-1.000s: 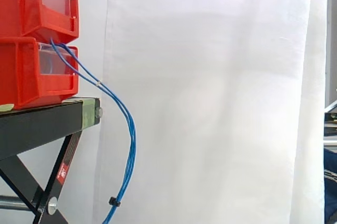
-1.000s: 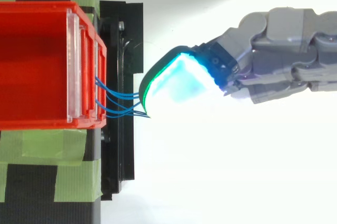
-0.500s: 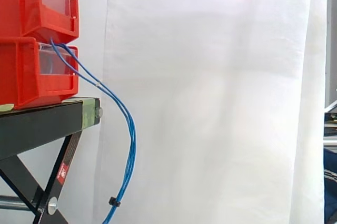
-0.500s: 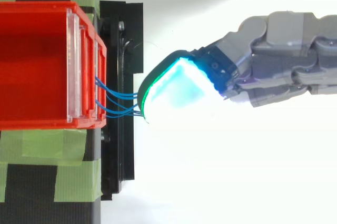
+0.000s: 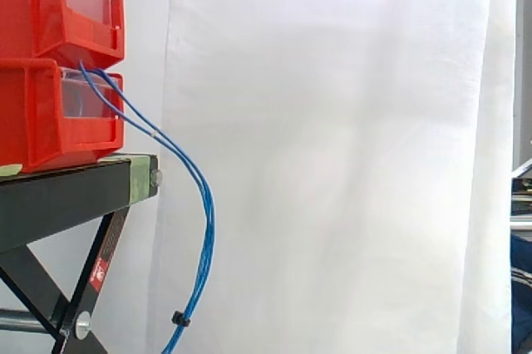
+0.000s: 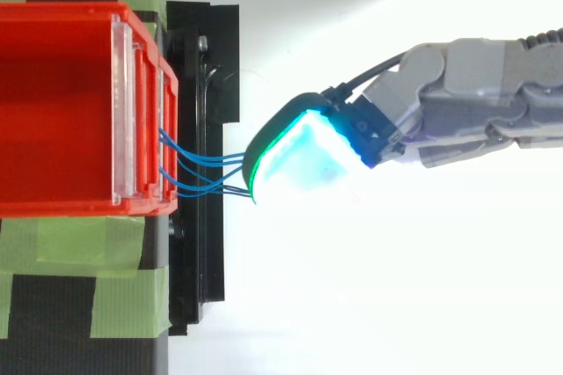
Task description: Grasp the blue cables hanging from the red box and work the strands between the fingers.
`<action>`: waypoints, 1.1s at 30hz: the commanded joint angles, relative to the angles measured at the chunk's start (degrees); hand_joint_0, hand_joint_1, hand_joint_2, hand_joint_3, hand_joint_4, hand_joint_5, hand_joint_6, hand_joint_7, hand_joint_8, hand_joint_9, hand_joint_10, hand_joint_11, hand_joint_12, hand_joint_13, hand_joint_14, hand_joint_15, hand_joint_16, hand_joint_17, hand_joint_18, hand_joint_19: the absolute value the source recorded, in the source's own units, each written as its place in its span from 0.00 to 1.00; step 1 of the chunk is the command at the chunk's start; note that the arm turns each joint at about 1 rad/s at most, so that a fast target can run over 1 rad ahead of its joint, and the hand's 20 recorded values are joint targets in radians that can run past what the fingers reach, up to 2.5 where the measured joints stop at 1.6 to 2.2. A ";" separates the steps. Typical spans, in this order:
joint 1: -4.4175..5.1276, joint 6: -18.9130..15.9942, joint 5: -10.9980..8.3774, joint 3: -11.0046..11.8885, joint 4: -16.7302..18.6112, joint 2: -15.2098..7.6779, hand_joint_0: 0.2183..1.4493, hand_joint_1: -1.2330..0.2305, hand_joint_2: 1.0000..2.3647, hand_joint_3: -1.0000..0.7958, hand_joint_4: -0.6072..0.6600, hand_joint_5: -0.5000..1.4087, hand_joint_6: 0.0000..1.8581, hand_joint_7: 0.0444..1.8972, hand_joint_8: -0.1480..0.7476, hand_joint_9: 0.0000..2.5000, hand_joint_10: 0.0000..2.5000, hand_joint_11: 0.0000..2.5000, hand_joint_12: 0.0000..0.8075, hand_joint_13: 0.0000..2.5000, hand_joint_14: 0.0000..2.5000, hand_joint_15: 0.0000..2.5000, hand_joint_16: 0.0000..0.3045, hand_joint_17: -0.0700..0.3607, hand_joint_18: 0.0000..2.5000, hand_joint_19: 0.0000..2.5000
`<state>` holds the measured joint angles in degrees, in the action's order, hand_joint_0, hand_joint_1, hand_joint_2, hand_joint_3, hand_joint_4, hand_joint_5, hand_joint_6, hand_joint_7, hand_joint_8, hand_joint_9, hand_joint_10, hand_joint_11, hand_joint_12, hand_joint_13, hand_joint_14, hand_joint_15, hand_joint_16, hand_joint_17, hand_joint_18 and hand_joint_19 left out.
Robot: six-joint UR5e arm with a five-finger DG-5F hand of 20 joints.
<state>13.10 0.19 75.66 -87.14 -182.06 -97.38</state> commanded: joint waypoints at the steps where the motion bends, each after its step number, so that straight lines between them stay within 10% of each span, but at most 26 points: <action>1: 0.00 0.43 0.02 -3.12 0.92 0.00 0.45 0.50 0.00 0.01 0.66 0.10 0.01 0.43 0.51 0.04 0.00 0.13 0.45 0.00 0.00 0.09 0.21 0.50 0.00 0.11; 17: 0.09 -0.27 -4.29 -15.07 10.23 0.00 0.45 0.50 0.00 0.01 0.66 0.10 0.01 0.43 0.52 0.04 0.00 0.13 0.45 0.00 0.00 0.09 0.21 0.50 0.00 0.11; 21: 0.70 -0.62 -8.77 -22.89 23.06 0.00 0.45 0.50 0.00 0.01 0.66 0.10 0.01 0.42 0.51 0.03 0.00 0.12 0.45 0.00 0.00 0.09 0.21 0.50 0.00 0.10; 33: 2.20 2.45 -15.19 -26.59 29.66 -0.18 0.42 0.51 0.00 0.00 0.64 0.08 0.00 0.39 0.48 0.00 0.00 0.05 0.44 0.00 0.00 0.07 0.22 0.52 0.00 0.08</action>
<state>14.79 1.83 61.81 -113.36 -153.82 -97.45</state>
